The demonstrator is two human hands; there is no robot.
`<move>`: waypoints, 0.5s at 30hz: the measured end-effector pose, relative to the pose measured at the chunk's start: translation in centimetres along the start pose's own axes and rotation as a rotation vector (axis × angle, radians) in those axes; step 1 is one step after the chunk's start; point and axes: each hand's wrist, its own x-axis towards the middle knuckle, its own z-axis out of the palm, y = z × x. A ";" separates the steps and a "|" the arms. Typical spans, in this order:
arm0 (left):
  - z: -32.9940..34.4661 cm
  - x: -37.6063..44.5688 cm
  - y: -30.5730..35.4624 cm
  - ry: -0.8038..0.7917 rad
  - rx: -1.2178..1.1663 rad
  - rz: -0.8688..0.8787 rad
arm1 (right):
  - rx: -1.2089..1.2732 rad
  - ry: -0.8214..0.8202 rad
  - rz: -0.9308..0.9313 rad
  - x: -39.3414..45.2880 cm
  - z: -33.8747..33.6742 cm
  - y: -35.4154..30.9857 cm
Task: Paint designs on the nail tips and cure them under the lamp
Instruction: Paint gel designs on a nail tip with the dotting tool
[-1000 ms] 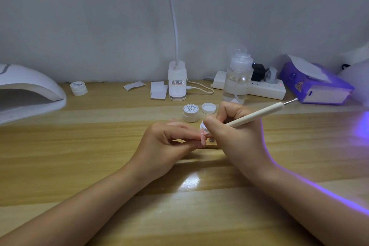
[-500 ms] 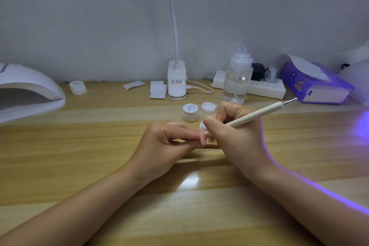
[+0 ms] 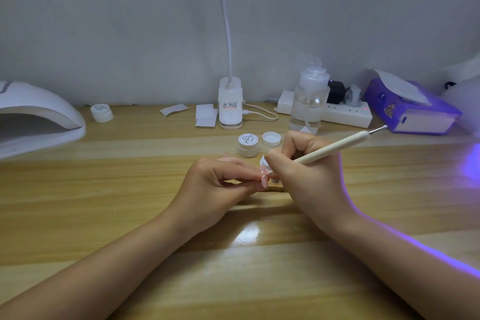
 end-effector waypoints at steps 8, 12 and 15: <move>0.0 0.0 0.0 0.001 0.018 0.007 | -0.006 0.005 0.011 0.1 0.1 0.1; 0.0 0.1 -0.1 0.000 0.018 0.014 | -0.019 0.017 0.008 0.0 0.0 0.2; 0.0 0.0 -0.1 -0.001 0.012 0.014 | -0.028 0.035 0.005 0.0 0.1 0.2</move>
